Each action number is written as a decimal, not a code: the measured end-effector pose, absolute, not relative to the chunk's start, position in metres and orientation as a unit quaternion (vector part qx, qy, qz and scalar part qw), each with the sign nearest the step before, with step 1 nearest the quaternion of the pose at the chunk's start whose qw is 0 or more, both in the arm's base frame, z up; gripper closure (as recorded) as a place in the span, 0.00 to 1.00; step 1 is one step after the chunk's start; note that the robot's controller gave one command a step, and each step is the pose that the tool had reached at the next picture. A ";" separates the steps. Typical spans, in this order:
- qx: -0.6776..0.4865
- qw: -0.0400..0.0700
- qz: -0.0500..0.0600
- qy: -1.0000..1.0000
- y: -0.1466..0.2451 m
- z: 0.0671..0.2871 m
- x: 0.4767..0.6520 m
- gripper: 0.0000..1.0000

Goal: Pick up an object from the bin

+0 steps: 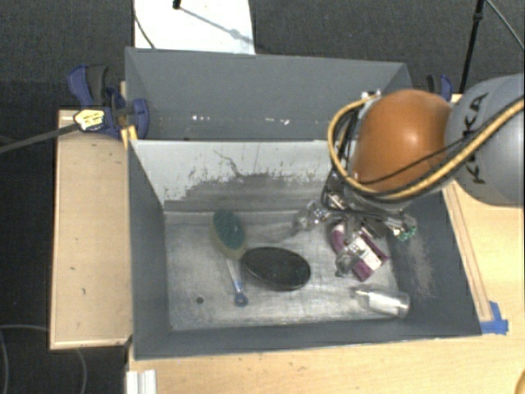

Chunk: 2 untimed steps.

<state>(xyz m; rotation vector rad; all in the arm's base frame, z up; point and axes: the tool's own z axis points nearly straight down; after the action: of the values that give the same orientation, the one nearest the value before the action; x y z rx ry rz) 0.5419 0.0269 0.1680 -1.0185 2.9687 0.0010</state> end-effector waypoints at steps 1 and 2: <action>-0.349 0.011 0.002 0.937 0.108 0.092 0.502 0.00; -0.349 0.007 -0.001 0.937 0.041 0.072 0.554 0.00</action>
Offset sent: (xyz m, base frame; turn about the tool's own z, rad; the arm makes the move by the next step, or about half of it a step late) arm -0.0436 0.0733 -0.0793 -0.0459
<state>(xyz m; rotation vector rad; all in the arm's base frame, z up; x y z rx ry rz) 0.5544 0.0409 0.0719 -1.0923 2.9311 -0.0032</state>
